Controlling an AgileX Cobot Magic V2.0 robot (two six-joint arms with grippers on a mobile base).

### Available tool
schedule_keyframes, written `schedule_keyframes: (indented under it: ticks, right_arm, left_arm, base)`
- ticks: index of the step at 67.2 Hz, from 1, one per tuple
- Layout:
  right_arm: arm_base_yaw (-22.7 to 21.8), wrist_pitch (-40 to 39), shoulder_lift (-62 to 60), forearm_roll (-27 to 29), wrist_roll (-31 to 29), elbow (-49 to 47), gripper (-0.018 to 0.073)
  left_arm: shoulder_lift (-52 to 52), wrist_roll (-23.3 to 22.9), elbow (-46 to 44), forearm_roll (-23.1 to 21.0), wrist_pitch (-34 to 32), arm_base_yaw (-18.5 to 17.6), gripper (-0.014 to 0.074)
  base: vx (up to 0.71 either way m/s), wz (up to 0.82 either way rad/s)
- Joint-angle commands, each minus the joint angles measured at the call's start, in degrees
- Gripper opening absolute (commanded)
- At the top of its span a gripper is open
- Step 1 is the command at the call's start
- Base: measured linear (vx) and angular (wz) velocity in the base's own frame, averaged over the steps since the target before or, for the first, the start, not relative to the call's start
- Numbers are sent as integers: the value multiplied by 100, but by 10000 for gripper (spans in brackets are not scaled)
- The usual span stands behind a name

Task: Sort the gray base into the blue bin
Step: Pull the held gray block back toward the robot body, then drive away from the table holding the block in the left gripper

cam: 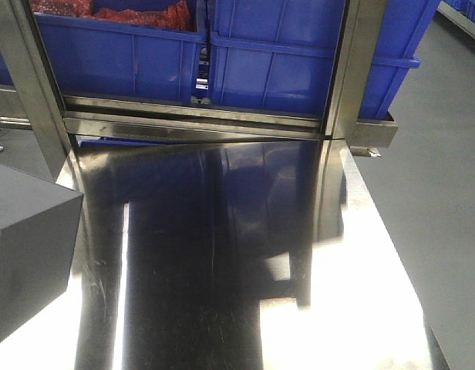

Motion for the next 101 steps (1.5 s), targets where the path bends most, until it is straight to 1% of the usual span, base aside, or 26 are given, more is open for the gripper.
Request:
schedule_keyframes:
  ticks: [1, 26, 47, 101]
  right_arm:
    - [-27, -426, 106, -43, -70, 11, -5]
    - [-27, -426, 106, -43, -70, 11, -5]
    - [-27, -426, 106, -43, -70, 11, -5]
    - [-27, -426, 106, -43, -70, 11, -5]
  left_arm:
    - [49, -80, -161, -88, -639, -22, -8]
    - [49, -80, -159, -88, -639, -22, -8]
    - [49, -80, -159, -88, -634, -22, -8]
    - [49, -80, -159, -88, -634, -22, -8]
  base:
    - [0, 0]
    - [-1, -3]
    - [-8, -34]
    - [-10, -77]
